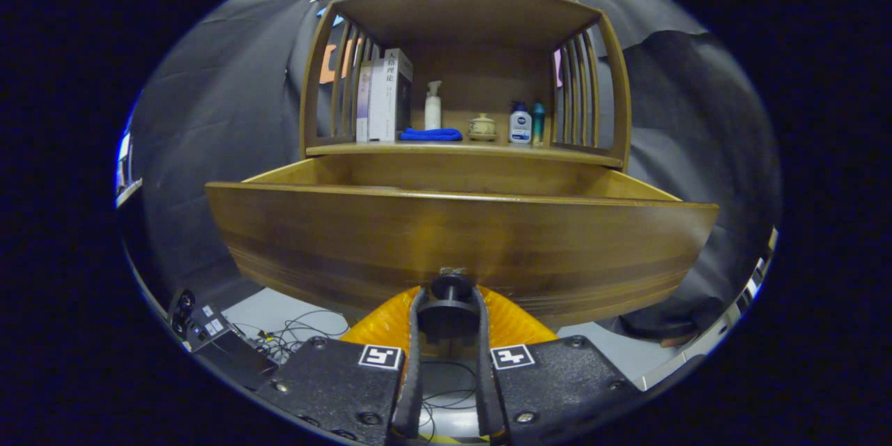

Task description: Pull open the drawer, take out the items inside it, and place them on the countertop above the cabinet.

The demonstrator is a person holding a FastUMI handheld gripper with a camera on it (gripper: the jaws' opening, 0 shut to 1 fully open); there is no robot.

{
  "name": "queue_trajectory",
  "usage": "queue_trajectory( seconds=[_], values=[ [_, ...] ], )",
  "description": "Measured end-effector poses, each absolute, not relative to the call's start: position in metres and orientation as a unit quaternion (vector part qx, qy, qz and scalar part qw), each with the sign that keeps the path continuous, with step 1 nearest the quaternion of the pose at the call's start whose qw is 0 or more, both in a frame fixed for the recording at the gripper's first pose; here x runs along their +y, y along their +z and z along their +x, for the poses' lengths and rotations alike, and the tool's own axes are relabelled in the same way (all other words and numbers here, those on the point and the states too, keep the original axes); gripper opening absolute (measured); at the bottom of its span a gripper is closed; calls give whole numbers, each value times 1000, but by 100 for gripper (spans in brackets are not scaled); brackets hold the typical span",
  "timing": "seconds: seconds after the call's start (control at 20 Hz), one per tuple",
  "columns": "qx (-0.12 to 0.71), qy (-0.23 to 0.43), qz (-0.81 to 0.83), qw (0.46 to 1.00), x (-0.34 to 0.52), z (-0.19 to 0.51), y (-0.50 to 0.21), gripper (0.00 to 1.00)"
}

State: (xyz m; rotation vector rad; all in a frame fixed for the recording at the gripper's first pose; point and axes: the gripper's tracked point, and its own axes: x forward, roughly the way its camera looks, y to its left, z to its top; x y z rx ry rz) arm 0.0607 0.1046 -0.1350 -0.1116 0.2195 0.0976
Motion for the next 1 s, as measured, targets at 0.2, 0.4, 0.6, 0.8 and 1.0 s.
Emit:
queue_trajectory(
  seconds=[0.2,0.4,0.6,0.8,1.0],
  values=[
    [101,49,-61,992,106,61,-137,34],
    [83,57,-57,993,96,57,-129,56],
    [52,52,-58,996,88,42,-94,100],
    [11,61,-40,997,85,33,-35,100],
    [-31,72,-31,996,85,41,31,100]
  ],
)
